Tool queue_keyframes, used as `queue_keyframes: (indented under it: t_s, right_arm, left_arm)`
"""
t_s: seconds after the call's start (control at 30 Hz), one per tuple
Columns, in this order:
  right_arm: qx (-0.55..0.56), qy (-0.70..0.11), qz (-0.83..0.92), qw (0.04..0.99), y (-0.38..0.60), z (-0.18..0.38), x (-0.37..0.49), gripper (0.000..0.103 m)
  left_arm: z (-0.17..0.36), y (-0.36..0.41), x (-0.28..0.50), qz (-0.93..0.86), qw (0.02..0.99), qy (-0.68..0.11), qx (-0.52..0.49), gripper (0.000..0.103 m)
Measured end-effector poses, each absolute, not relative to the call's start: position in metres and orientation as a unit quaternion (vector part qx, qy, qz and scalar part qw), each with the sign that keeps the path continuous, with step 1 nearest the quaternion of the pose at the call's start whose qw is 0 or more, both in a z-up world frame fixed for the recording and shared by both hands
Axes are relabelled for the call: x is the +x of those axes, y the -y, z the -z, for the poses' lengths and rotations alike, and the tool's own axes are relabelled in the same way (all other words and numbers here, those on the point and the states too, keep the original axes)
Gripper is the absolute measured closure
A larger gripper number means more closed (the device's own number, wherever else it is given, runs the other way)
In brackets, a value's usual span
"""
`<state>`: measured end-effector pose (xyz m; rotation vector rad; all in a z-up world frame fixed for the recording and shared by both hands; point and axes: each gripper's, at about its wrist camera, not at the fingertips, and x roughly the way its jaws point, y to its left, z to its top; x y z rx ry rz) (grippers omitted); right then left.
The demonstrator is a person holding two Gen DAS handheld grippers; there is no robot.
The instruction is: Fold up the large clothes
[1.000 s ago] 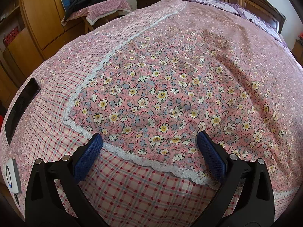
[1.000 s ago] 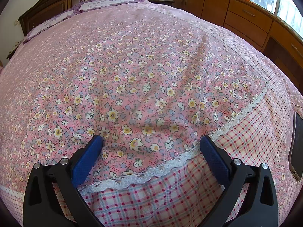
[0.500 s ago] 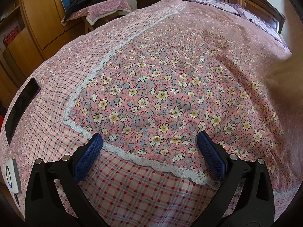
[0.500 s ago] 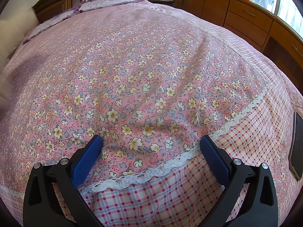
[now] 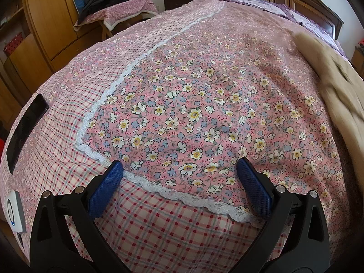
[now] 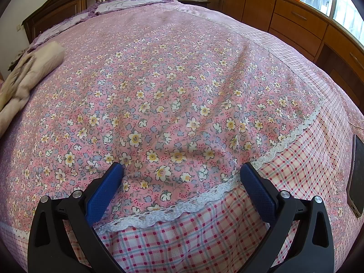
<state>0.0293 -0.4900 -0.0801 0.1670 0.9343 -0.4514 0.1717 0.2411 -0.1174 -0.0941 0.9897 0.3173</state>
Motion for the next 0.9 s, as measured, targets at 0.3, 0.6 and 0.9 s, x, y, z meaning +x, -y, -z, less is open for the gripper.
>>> queue_keyframes:
  t_s: [0.3,0.6,0.9]
  right_arm:
    - [0.080,-0.446,0.215,0.865,0.4895,0.0799,0.0291,0.004]
    - [0.081,-0.446,0.215,0.865,0.4904,0.0800,0.0295,0.004]
    - [0.081,-0.446,0.215,0.865,0.4914,0.0800,0.0296,0.004]
  left_arm:
    - [0.1174,-0.2414,0.1716,-0.152,0.867,-0.473,-0.045,0.004]
    - [0.1173,-0.2405,0.1712,-0.154,0.867,-0.473,-0.042,0.004]
    - [0.1186,-0.2369,0.1685,-0.157,0.865,-0.475,-0.033,0.004]
